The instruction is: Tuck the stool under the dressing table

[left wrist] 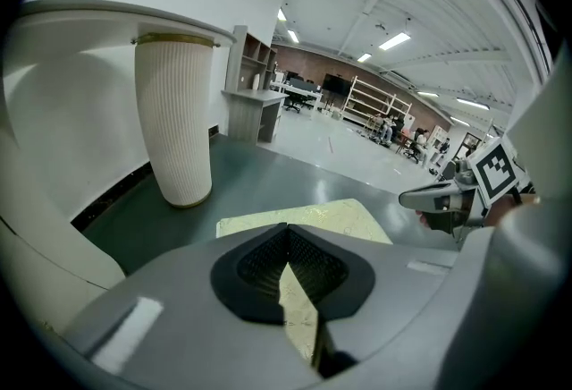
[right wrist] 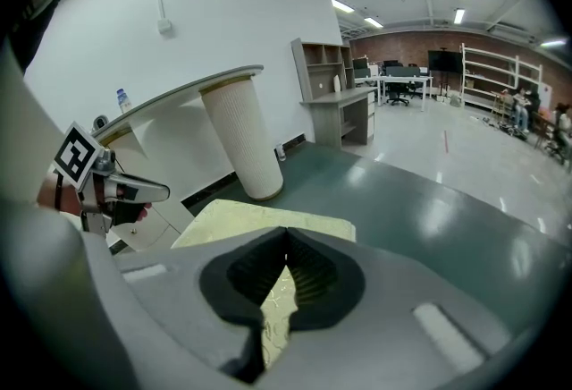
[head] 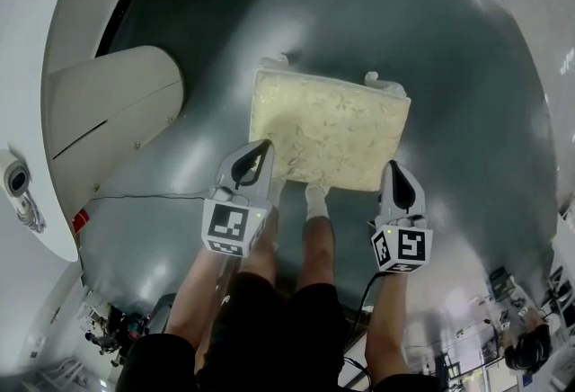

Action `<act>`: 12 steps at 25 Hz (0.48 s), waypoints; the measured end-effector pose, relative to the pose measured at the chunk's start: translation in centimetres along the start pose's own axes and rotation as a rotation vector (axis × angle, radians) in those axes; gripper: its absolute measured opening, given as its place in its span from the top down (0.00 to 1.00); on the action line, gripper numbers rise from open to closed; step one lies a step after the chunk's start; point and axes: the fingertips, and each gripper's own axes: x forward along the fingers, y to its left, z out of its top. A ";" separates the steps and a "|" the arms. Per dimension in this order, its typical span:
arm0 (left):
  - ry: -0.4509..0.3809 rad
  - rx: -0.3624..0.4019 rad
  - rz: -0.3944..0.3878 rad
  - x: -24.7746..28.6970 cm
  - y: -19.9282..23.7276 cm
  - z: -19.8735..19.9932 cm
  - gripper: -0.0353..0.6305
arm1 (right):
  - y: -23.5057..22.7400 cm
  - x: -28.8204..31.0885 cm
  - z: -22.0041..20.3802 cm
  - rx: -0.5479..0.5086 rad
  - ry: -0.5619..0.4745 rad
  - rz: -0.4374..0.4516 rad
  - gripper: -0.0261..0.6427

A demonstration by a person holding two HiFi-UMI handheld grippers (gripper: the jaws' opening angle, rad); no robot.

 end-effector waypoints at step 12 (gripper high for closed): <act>0.009 -0.088 0.010 2.5 2.2 -3.8 0.91 | -1.0 2.9 -2.5 0.044 0.008 0.035 0.95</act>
